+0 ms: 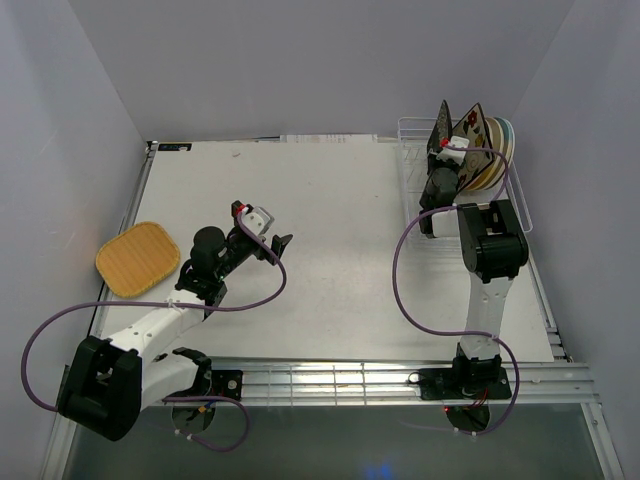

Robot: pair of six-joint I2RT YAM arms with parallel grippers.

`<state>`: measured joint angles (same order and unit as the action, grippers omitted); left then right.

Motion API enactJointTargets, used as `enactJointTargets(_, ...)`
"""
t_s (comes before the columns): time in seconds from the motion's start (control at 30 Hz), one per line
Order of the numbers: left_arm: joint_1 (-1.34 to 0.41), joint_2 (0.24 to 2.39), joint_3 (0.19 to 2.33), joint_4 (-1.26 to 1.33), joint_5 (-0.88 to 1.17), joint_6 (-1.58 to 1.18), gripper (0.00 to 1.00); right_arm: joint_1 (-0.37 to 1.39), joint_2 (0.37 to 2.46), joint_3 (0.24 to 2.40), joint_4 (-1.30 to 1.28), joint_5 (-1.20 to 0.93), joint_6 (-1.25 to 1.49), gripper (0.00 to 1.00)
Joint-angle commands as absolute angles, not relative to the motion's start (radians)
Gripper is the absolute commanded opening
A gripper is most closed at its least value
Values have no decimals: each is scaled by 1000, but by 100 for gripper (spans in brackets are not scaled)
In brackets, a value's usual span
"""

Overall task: Load the plates into the dish rack
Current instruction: Insert the plate into the dish rack.

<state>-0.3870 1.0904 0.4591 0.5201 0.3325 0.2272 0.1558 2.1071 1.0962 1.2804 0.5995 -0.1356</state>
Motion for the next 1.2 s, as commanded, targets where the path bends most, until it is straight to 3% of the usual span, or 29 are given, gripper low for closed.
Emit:
enactJointTargets(0.0,-380,1066,489,514,331,225,98,153,2043,1083,1641,692,-155,8)
enactJointTargets(0.57,-380,1065,492,511,327,225,98,161,2002,1058,1652,736,-155,8)
enactJointTargets(0.77,-382,1065,492,511,327,225,98,163,2011,1058,1664,758,-163,14)
enactJointTargets(0.97,-382,1065,494,509,322,225,98,163,2000,1051,1678,776,-164,31)
enactJointTargets(1.07,-382,1063,494,509,322,225,98,164,1990,1045,1680,791,-155,45)
enactJointTargets(1.1,-382,1065,494,509,322,225,98,164,1988,1039,1684,799,-152,56)
enactJointTargets(1.17,-382,1063,494,509,322,225,98,166,1979,1035,1684,816,-146,68)
